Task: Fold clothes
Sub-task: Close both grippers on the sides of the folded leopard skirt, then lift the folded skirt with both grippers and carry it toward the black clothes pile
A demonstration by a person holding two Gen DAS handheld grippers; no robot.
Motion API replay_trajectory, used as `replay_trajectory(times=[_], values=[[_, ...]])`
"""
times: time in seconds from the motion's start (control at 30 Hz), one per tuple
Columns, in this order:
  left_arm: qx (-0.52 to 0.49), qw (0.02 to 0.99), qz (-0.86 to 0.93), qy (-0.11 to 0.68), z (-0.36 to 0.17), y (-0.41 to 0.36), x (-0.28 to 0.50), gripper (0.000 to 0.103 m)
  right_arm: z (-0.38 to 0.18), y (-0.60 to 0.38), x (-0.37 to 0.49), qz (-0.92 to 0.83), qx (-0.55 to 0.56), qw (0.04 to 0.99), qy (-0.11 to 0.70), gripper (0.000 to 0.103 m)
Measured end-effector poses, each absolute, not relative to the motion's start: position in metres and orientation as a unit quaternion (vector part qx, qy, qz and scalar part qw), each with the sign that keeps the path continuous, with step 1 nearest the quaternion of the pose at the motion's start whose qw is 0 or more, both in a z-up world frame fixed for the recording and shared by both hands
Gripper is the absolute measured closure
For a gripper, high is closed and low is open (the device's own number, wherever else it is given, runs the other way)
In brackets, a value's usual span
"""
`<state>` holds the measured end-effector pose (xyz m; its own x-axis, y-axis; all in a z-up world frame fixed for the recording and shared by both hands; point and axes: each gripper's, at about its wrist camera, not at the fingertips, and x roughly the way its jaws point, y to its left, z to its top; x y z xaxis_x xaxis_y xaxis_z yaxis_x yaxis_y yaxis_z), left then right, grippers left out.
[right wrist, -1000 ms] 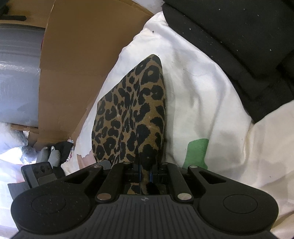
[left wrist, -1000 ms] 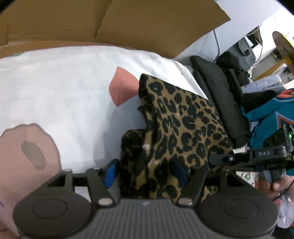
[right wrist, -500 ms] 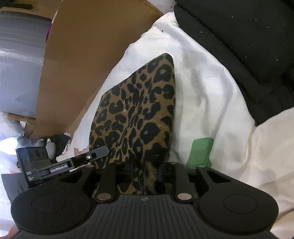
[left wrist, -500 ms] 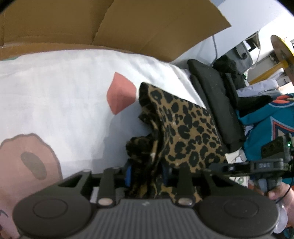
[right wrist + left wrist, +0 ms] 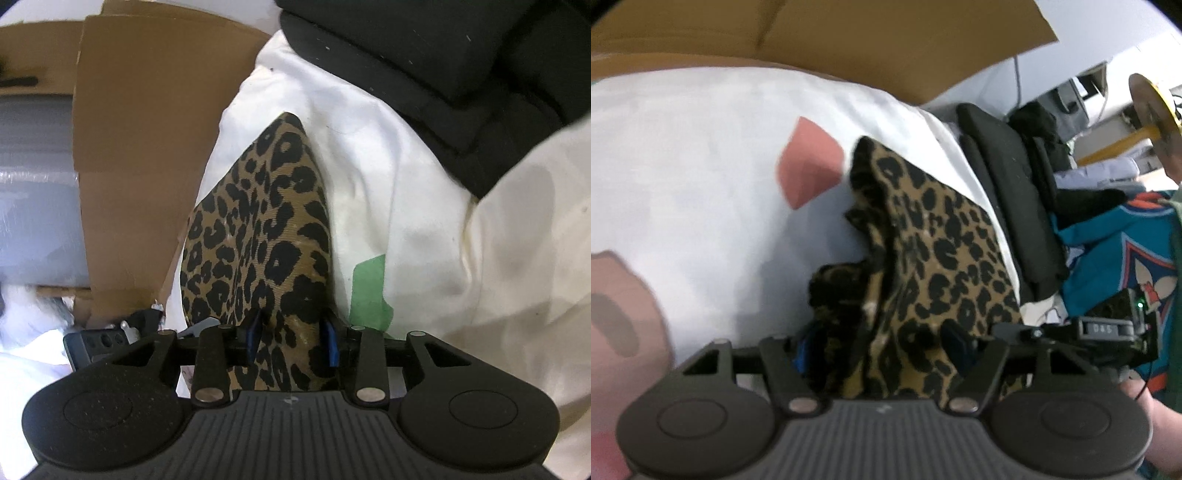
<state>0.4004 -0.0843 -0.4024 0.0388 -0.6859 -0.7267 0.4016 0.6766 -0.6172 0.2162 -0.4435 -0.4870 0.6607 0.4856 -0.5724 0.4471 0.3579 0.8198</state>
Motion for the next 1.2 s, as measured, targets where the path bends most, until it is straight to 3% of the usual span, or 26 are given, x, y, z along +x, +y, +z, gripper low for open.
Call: replay_trajectory(times=[0.1, 0.2, 0.4, 0.53, 0.63, 1.2], values=[[-0.124, 0.709, -0.38, 0.581, -0.405, -0.086, 0.404, 0.054, -0.49, -0.442, 0.217, 0.014, 0.567, 0.712, 0.414, 0.067], [-0.134, 0.704, -0.381, 0.584, -0.407, -0.08, 0.407, 0.064, -0.49, -0.443, 0.217, 0.013, 0.568, 0.713, 0.411, 0.067], [-0.125, 0.705, -0.381, 0.584, -0.406, -0.083, 0.406, 0.066, -0.491, -0.444, 0.213, 0.015, 0.576, 0.71, 0.405, 0.068], [-0.126, 0.712, -0.376, 0.58, -0.402, -0.08, 0.403, 0.072, -0.484, -0.436, 0.216, 0.016, 0.557, 0.721, 0.412, 0.091], [-0.127, 0.72, -0.373, 0.571, -0.396, -0.077, 0.398, 0.073, -0.476, -0.431, 0.217, 0.016, 0.545, 0.731, 0.411, 0.096], [-0.104, 0.795, -0.33, 0.499, -0.309, -0.052, 0.342, 0.075, -0.393, -0.397, 0.221, 0.039, 0.436, 0.806, 0.398, 0.097]])
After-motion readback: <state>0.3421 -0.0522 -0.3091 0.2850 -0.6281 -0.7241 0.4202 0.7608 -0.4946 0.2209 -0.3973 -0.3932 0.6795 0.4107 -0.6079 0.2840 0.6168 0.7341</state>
